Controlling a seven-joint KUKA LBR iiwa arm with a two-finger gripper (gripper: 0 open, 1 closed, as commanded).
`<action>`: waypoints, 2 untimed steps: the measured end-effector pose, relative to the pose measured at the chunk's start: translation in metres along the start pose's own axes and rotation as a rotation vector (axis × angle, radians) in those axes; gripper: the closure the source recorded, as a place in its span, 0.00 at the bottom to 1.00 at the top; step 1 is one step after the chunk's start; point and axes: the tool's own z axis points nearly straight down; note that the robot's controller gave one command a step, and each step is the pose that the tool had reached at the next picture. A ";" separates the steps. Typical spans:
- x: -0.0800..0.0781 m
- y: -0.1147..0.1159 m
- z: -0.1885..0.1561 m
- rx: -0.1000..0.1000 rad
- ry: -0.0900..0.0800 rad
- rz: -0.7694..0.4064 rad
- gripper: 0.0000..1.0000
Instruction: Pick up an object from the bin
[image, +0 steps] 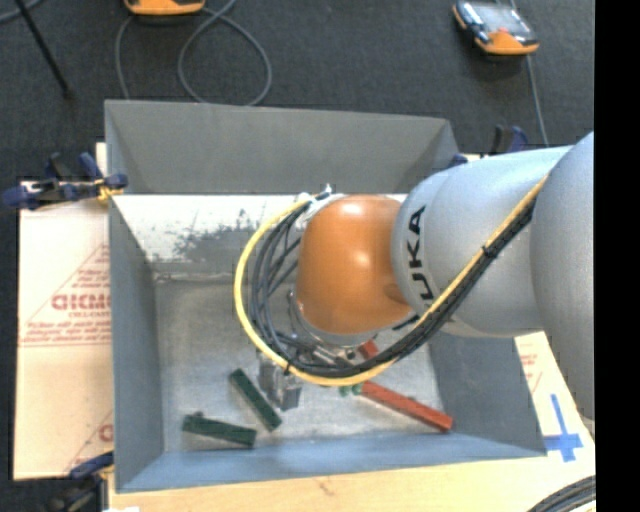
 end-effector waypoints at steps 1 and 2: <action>0.000 -0.003 -0.003 0.003 -0.003 0.002 0.00; 0.011 -0.004 0.096 0.003 -0.026 0.054 0.00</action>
Offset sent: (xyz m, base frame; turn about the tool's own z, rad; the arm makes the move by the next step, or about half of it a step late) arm 0.0000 0.0000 0.0000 0.0000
